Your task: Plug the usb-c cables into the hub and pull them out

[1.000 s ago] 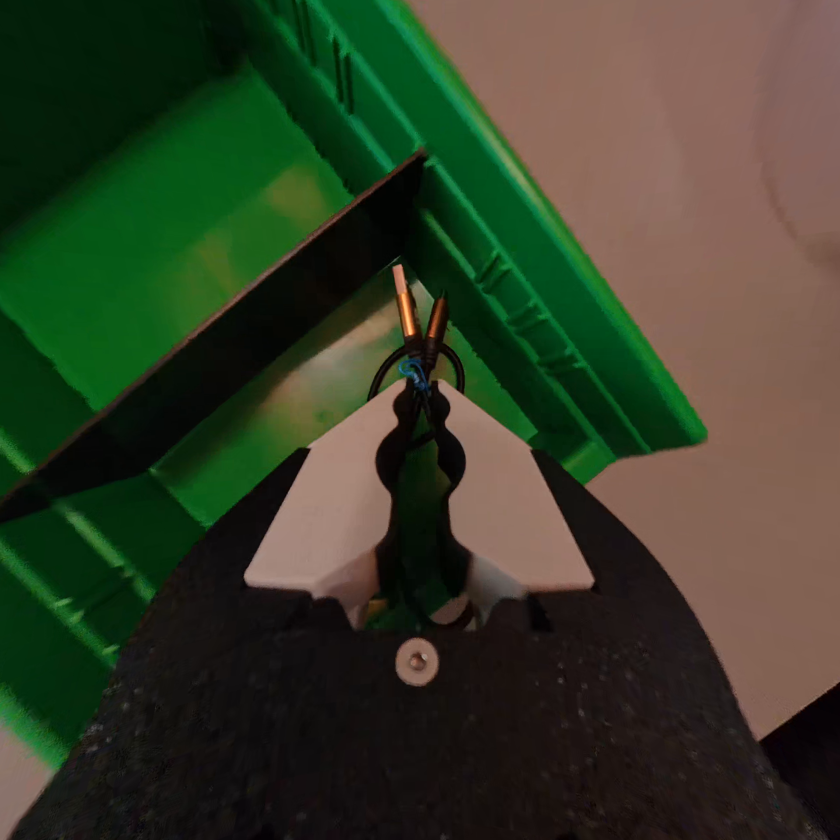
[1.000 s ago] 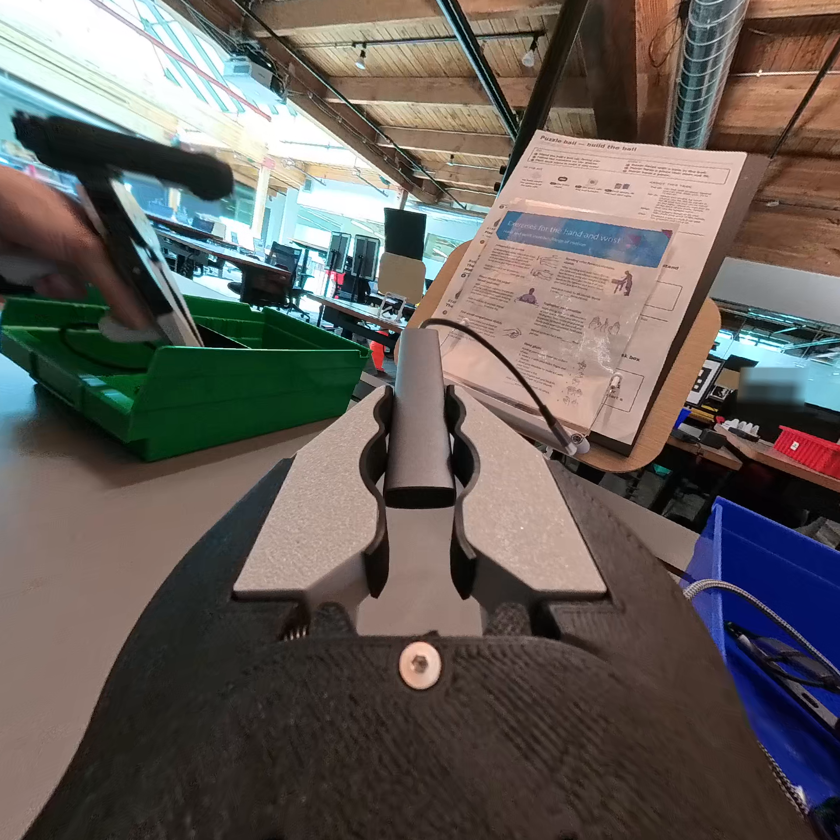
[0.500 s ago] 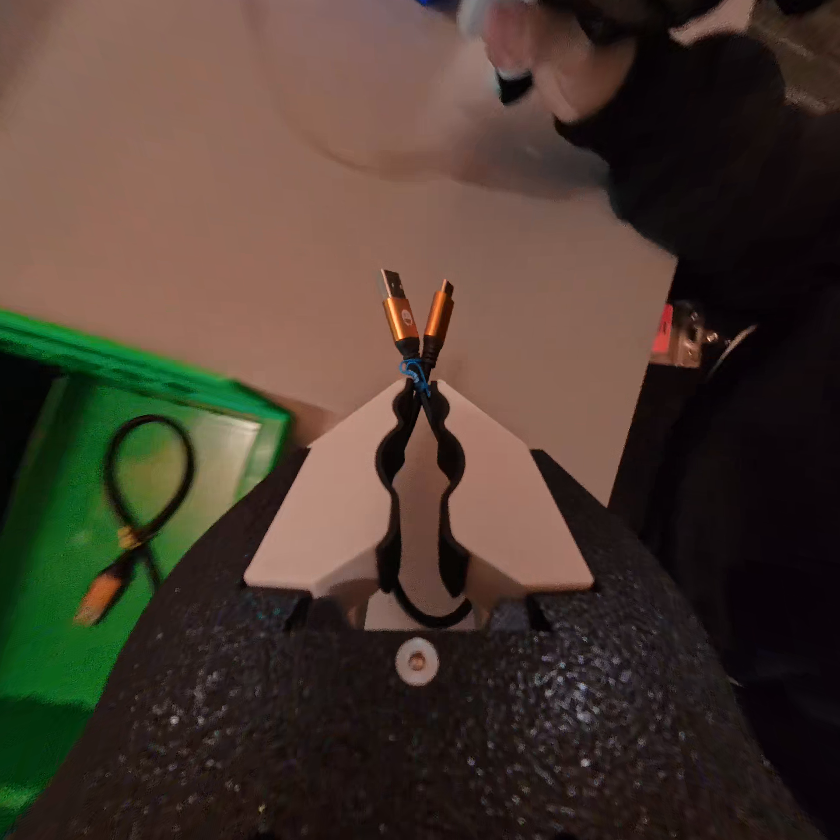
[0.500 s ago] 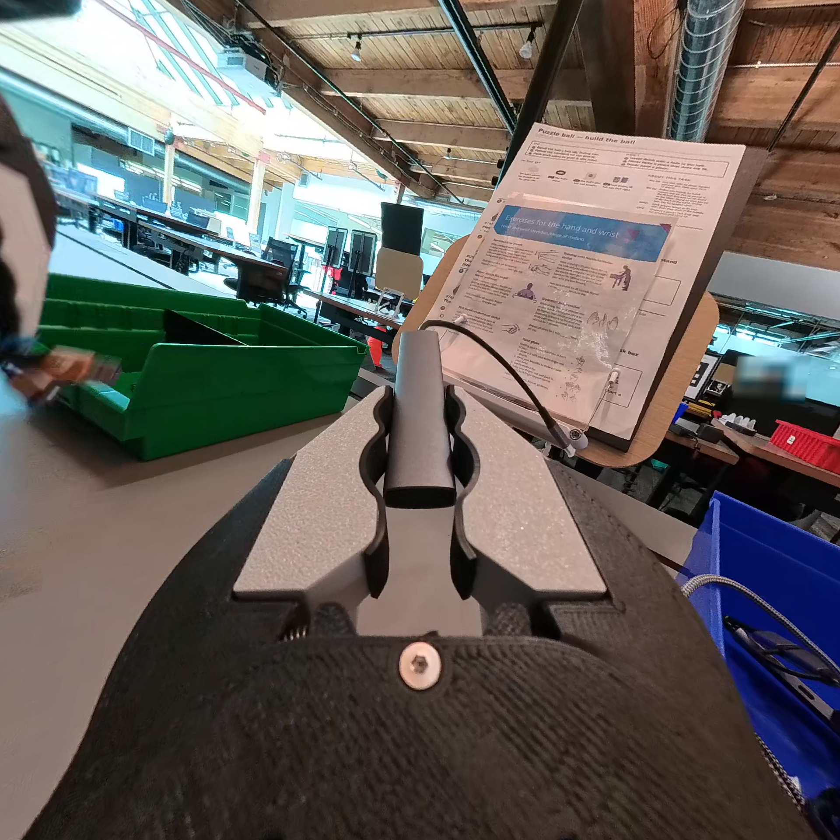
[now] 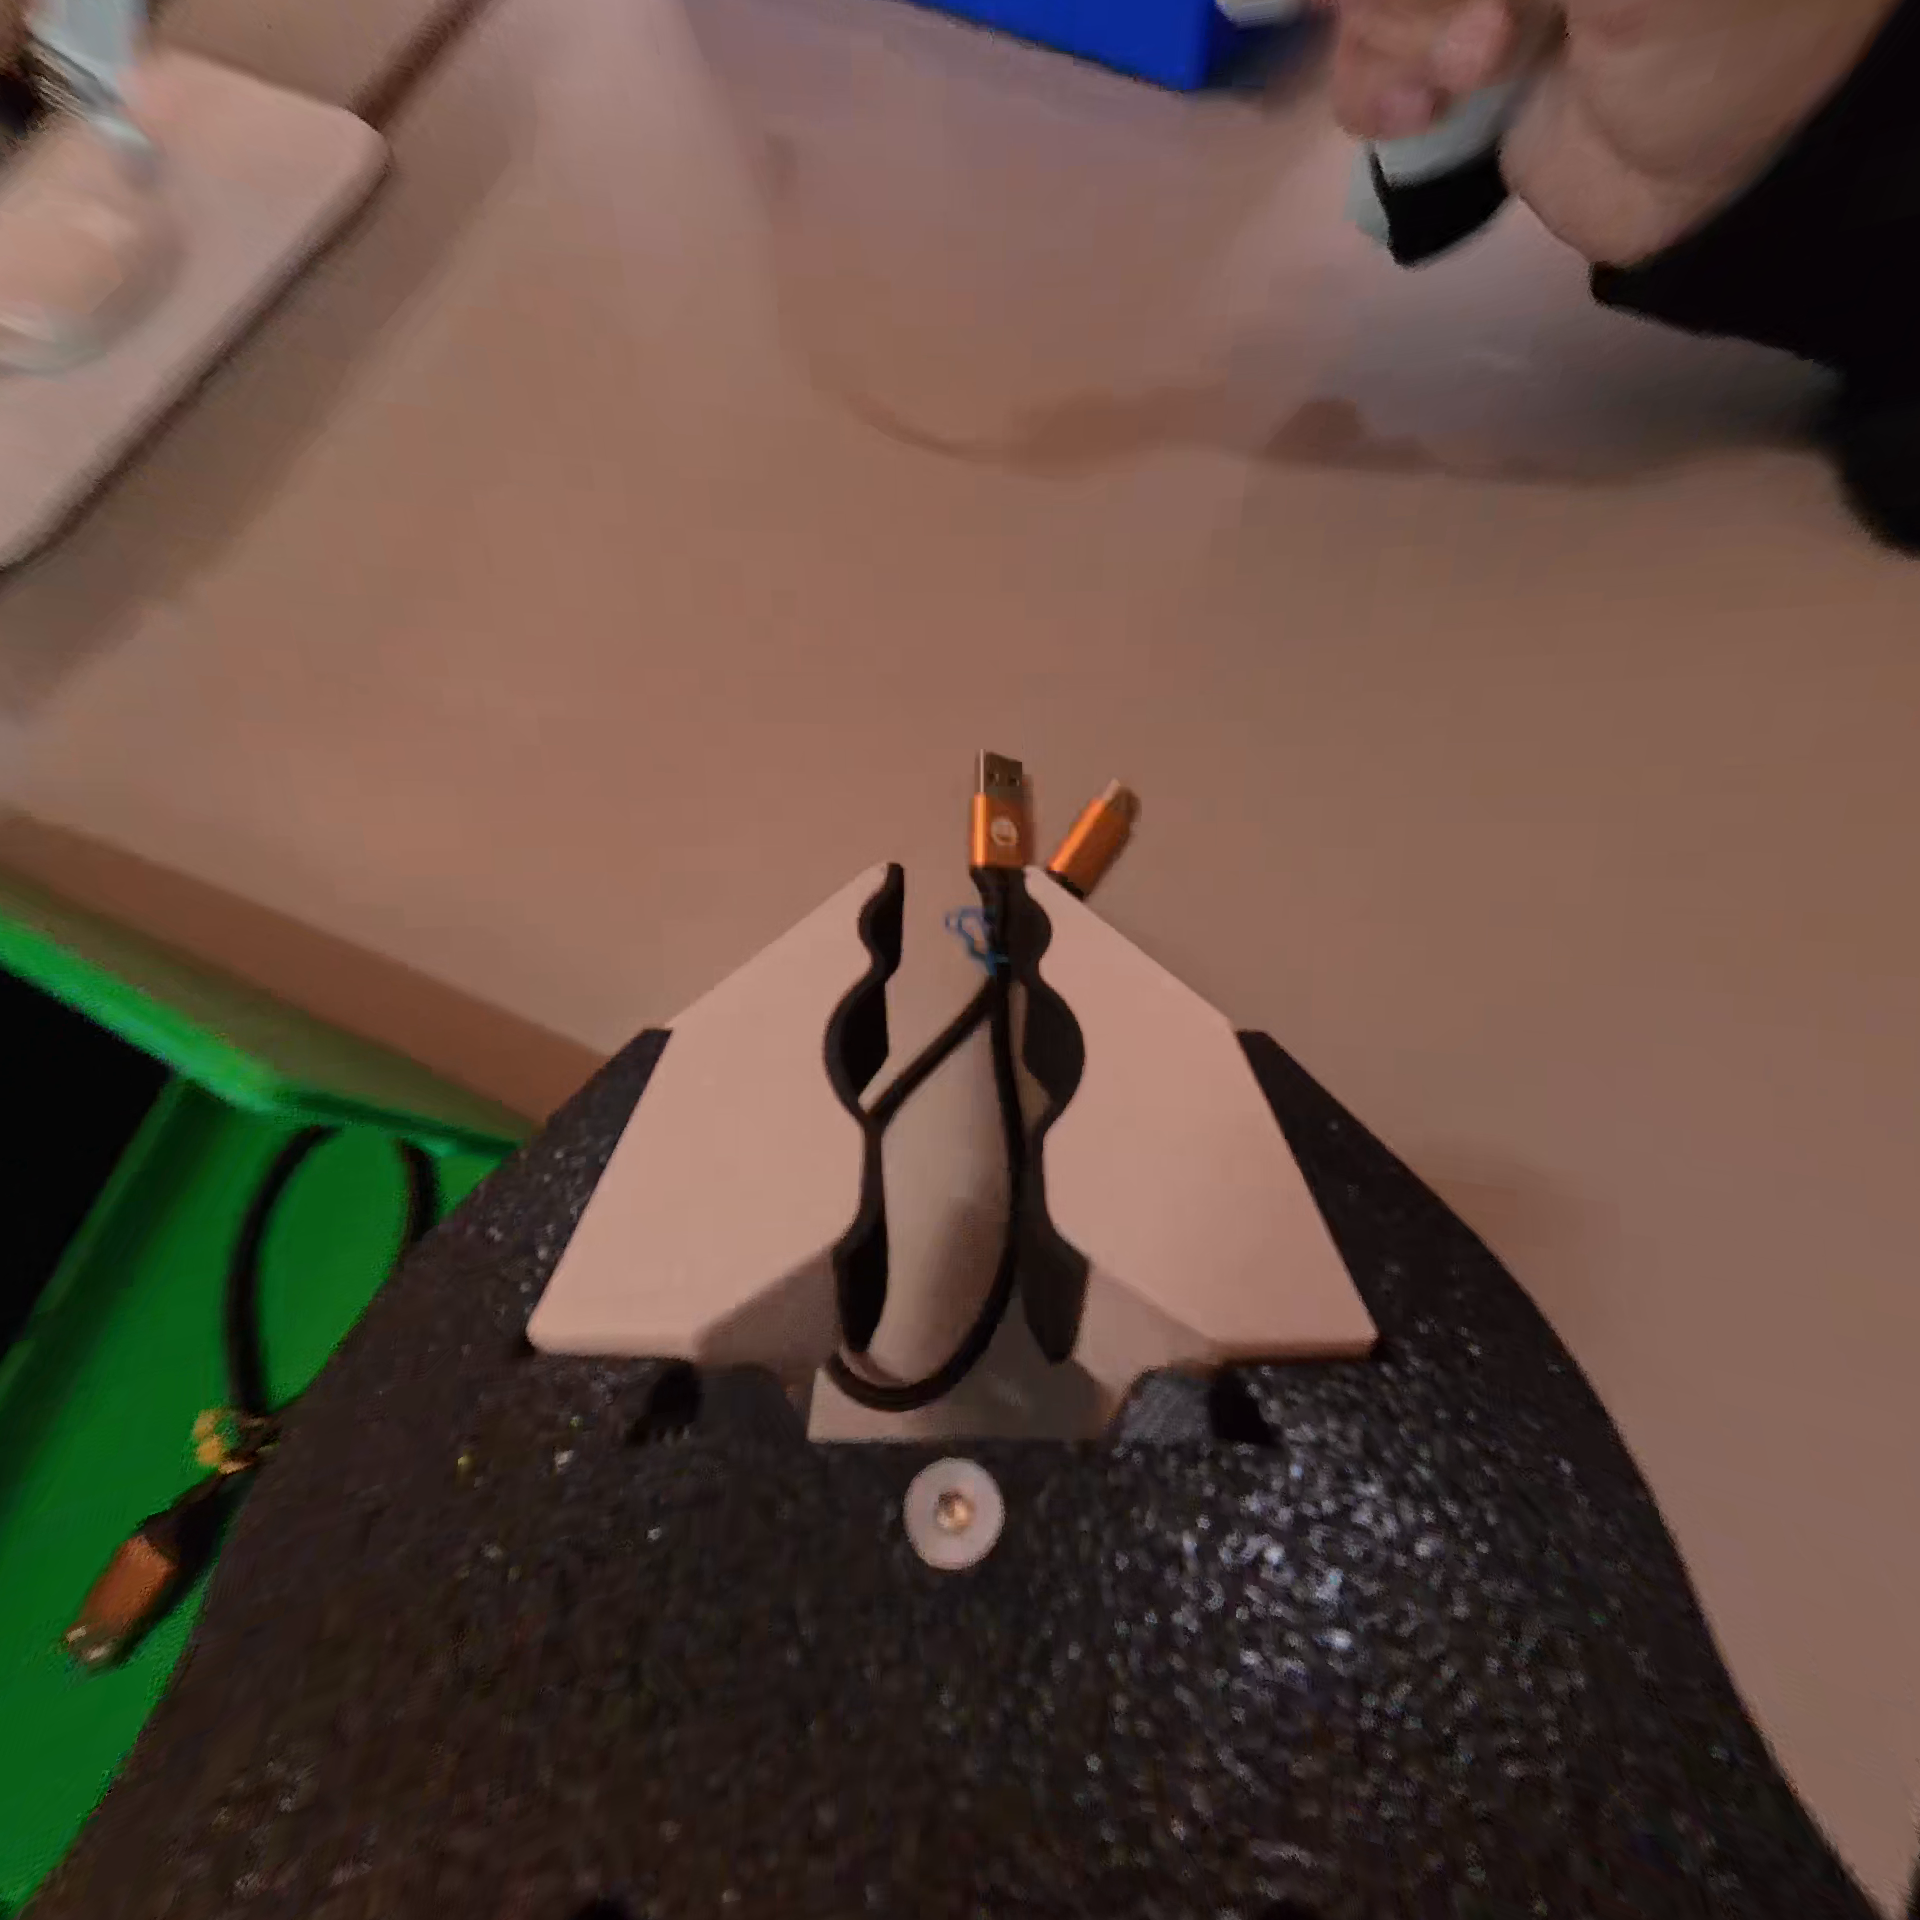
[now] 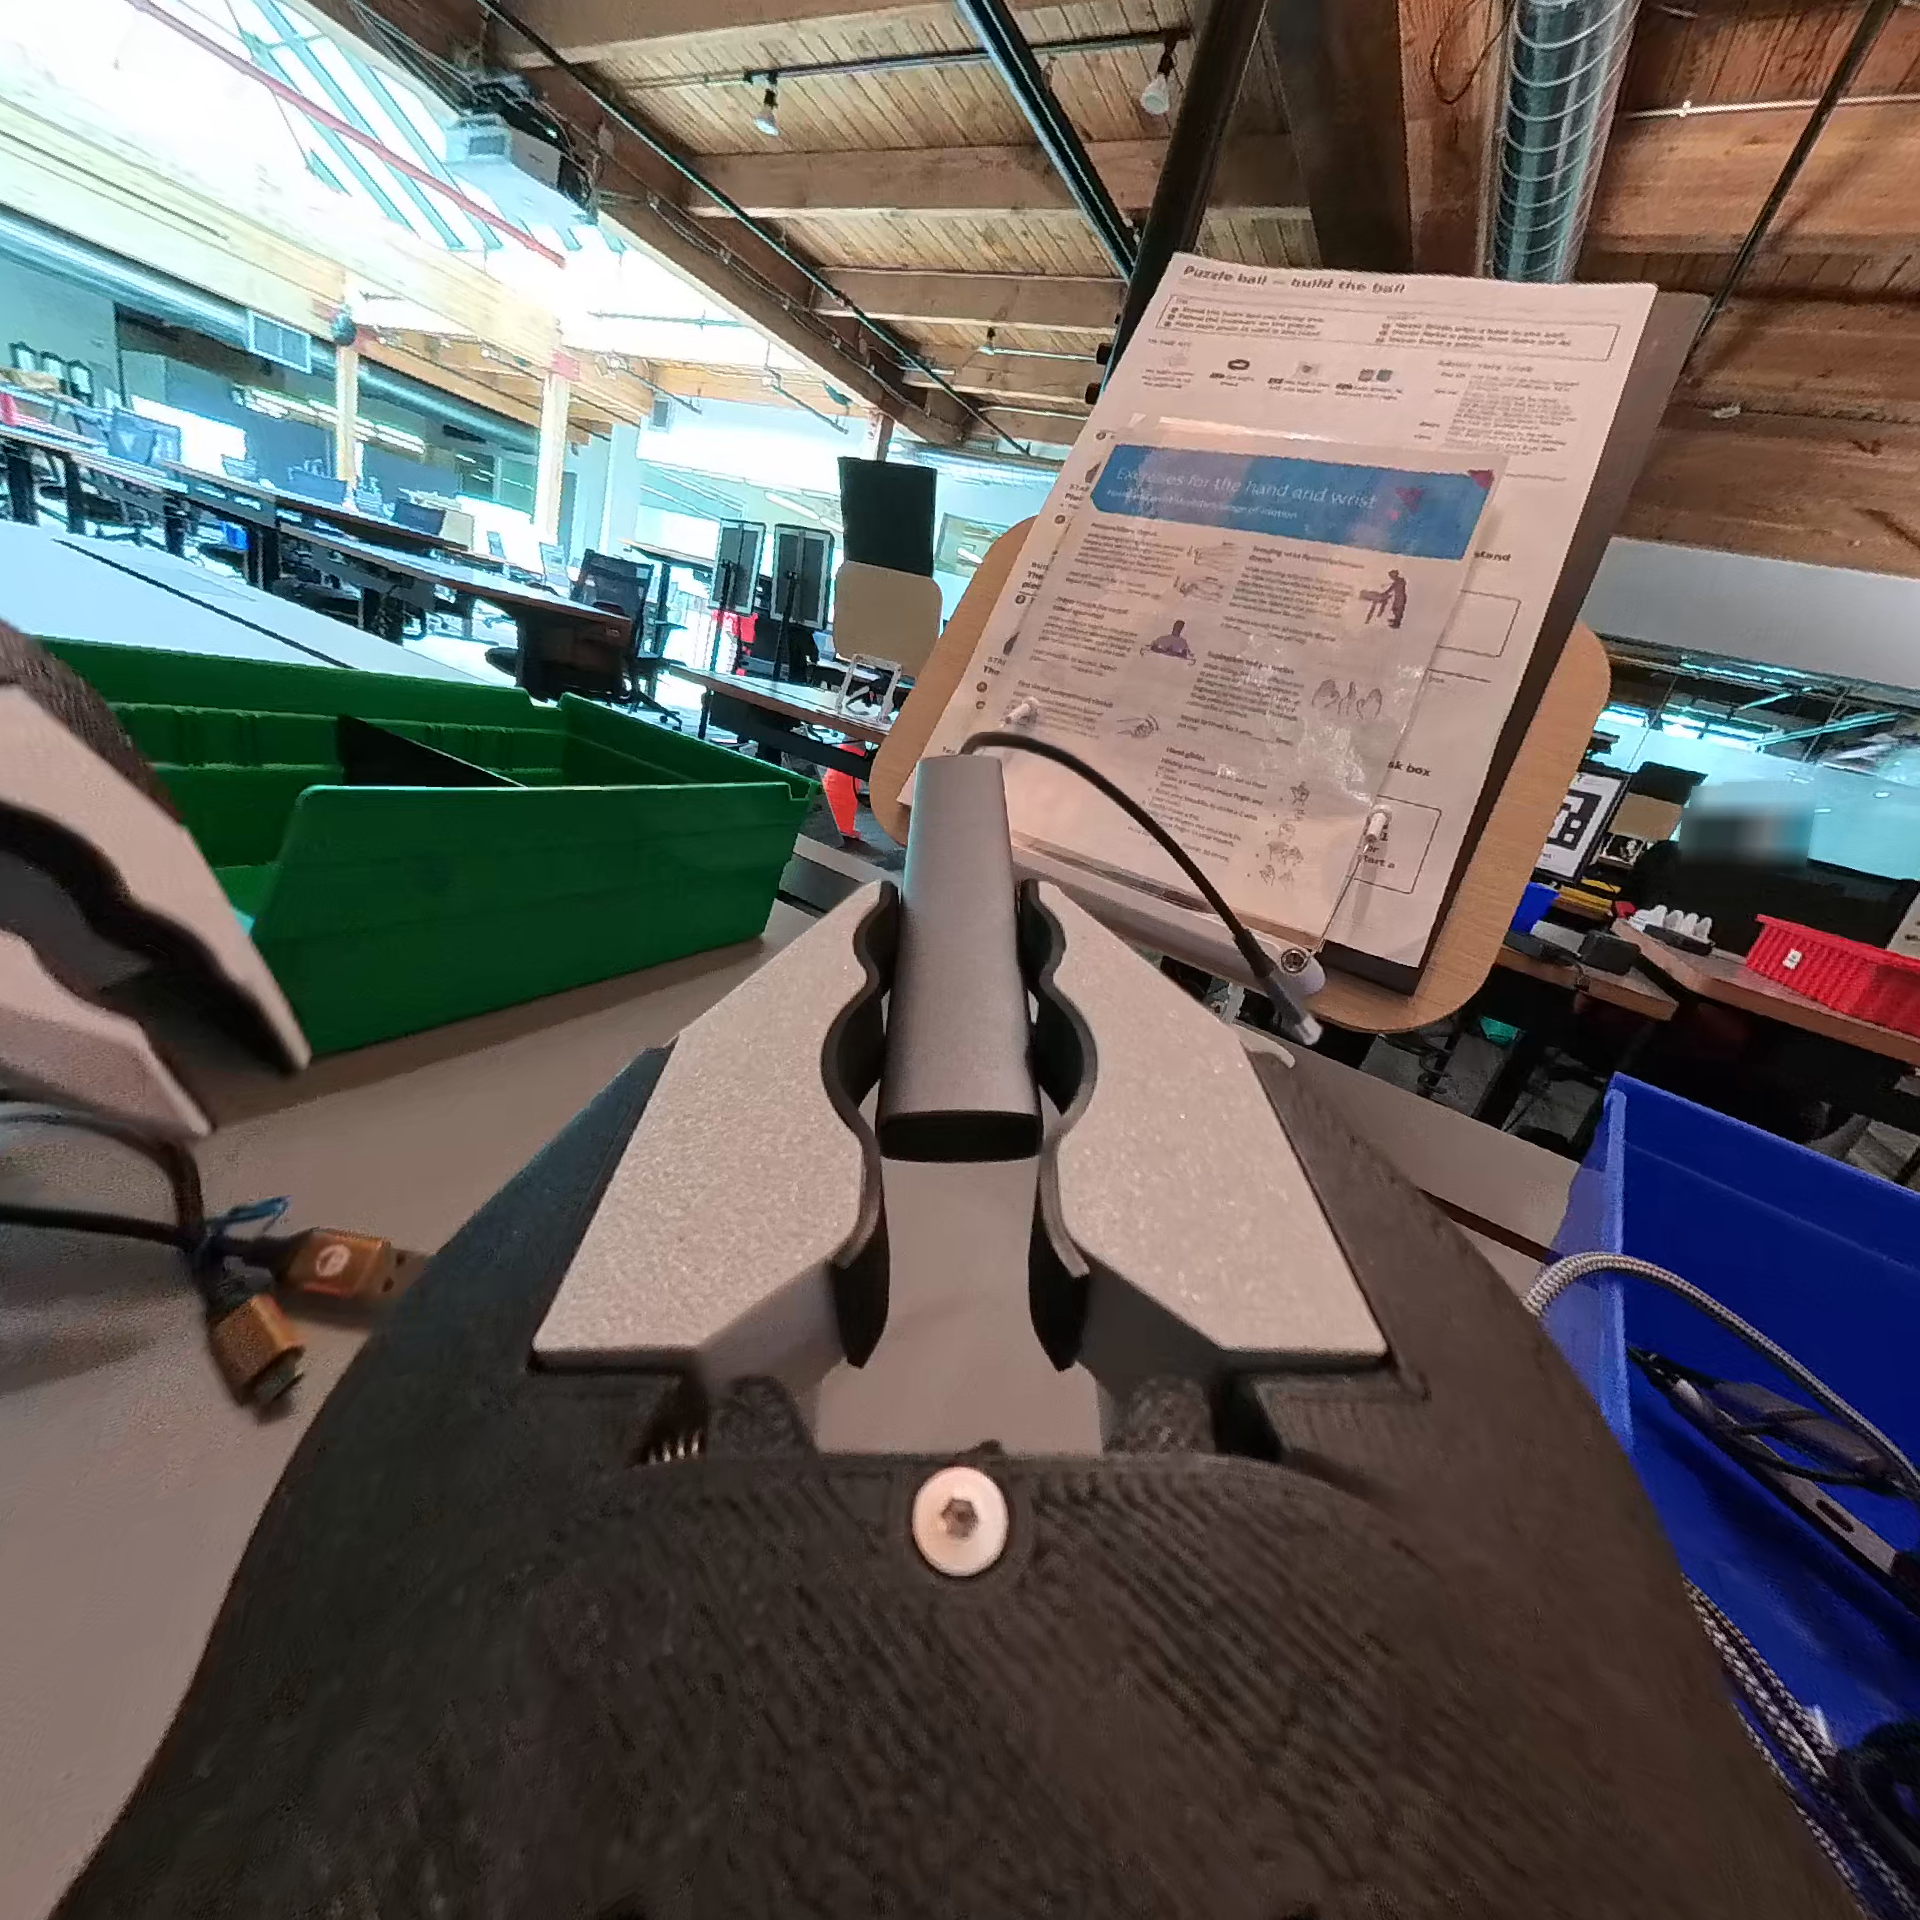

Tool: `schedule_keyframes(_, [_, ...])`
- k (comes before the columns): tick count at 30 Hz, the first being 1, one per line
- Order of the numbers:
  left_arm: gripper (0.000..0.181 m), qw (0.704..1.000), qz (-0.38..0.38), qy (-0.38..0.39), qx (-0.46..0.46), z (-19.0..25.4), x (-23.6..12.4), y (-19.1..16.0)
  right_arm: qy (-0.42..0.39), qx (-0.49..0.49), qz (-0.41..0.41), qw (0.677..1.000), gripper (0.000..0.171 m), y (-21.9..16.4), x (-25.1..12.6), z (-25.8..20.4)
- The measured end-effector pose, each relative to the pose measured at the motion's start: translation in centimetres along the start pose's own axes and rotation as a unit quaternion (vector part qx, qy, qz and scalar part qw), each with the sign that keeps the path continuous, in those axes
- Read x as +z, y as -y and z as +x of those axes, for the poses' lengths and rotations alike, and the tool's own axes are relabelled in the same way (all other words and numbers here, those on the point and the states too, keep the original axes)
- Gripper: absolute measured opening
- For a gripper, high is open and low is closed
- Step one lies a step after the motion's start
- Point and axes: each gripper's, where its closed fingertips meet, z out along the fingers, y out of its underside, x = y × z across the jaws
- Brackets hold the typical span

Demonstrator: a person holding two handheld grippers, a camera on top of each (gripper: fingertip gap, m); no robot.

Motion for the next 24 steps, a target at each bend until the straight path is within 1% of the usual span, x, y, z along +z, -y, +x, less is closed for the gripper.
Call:
schedule_keyframes(1, [0.02,1.0,0.017,0.015,0.002,-0.6,-0.5,0.6,0.001,0.0,-0.002,1.0,0.022,-0.1,0.0,0.0])
schedule_keyframes(3, [0.026,0.999,0.043,0.03,0.007,-1.2,-1.5,1.4,0.001,0.001,-0.002,1.0,0.022,-0.1,0.1,0.0])
schedule_keyframes(6, [0.024,0.995,0.06,-0.012,0.076,0.8,-2.2,1.4,0.006,0.001,-0.003,1.0,0.021,-0.1,0.1,-0.2])
schedule_keyframes(7, [0.02,0.993,0.058,-0.017,0.103,1.4,-2.0,1.1,0.008,-0.001,-0.004,1.0,0.021,-0.1,0.1,-0.3])
schedule_keyframes(8, [0.014,0.988,0.051,-0.033,0.139,2.3,-1.8,0.8,0.012,-0.002,-0.004,1.0,0.021,-0.1,0.2,-0.4])
schedule_keyframes(9, [0.013,0.983,0.038,-0.048,0.175,3.1,-1.3,0.3,0.016,-0.001,-0.004,1.0,0.021,-0.1,0.2,-0.6])
schedule_keyframes(12, [0.014,0.97,-0.025,-0.036,0.238,2.6,0.7,-1.0,0.021,-0.009,-0.009,1.0,0.021,-0.3,0.3,-0.9])
schedule_keyframes(14, [0.018,0.967,-0.044,-0.03,0.25,1.8,1.9,-1.2,0.021,-0.014,-0.011,1.0,0.021,-0.4,0.2,-0.9])
schedule_keyframes(17, [0.015,0.963,-0.083,-0.04,0.252,1.2,3.3,-2.3,0.019,-0.01,-0.011,1.0,0.021,-0.5,0.2,-0.7])
schedule_keyframes(20, [0.015,0.958,-0.083,-0.039,0.272,1.1,3.4,-2.1,0.019,-0.007,-0.01,1.0,0.021,-0.4,0.2,-0.6])
schedule_keyframes(21, [0.019,0.957,-0.078,-0.018,0.279,0.6,3.4,-1.9,0.019,-0.007,-0.01,1.0,0.021,-0.4,0.2,-0.6])
schedule_keyframes(22, [0.02,0.955,-0.07,0.007,0.288,0.1,3.2,-1.6,0.02,-0.006,-0.011,1.0,0.021,-0.4,0.2,-0.7])
schedule_keyframes(23, [0.01,0.953,-0.061,0.004,0.296,0.5,2.9,-1.5,0.02,-0.005,-0.012,1.0,0.021,-0.5,0.2,-0.7])
schedule_keyframes(24, [0.01,0.953,-0.056,-0.011,0.298,1.2,2.8,-1.7,0.021,-0.004,-0.013,1.0,0.021,-0.5,0.3,-0.7])
